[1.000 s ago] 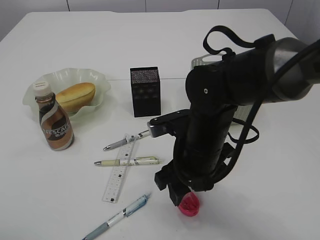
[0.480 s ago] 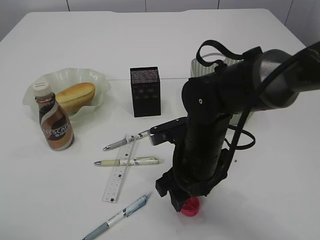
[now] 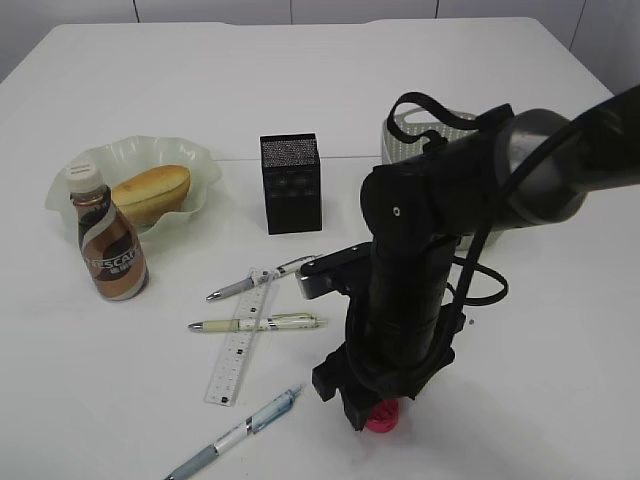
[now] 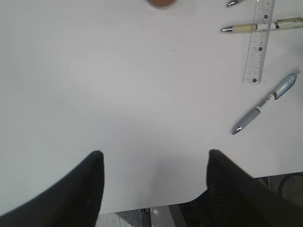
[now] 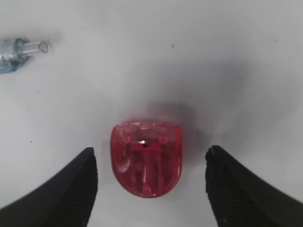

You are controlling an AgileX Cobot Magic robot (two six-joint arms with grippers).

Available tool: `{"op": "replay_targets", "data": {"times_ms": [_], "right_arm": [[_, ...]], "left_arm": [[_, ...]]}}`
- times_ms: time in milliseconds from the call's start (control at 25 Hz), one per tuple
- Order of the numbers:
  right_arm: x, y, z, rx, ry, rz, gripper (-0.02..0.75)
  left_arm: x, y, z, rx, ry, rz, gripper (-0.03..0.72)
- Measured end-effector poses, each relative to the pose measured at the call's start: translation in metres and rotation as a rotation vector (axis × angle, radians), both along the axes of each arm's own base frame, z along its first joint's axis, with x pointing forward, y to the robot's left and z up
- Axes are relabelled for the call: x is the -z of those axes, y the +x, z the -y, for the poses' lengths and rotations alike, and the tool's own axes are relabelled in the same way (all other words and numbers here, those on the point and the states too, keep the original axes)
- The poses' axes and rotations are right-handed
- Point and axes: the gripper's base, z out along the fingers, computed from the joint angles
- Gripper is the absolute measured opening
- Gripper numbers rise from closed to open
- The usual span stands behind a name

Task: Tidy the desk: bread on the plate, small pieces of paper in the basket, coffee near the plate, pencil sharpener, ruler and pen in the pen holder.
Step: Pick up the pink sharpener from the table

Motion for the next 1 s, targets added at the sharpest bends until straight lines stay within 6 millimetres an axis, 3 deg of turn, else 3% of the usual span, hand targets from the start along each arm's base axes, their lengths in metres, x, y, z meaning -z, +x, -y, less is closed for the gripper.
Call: {"op": "replay_targets", "data": {"times_ms": [520, 800, 1000], "right_arm": [[0.0046, 0.0013, -0.0006, -0.002, -0.006, -0.003, 0.524], [0.0046, 0.0013, -0.0006, -0.002, -0.006, -0.003, 0.412], [0.0043, 0.0017, -0.0008, -0.002, -0.005, 0.000, 0.386]], "left_arm": [[0.0000, 0.0001, -0.0006, -0.001, 0.007, 0.001, 0.497], [0.0000, 0.0001, -0.0006, -0.001, 0.007, 0.001, 0.497], [0.0000, 0.0001, -0.0006, -0.001, 0.007, 0.001, 0.497]]}}
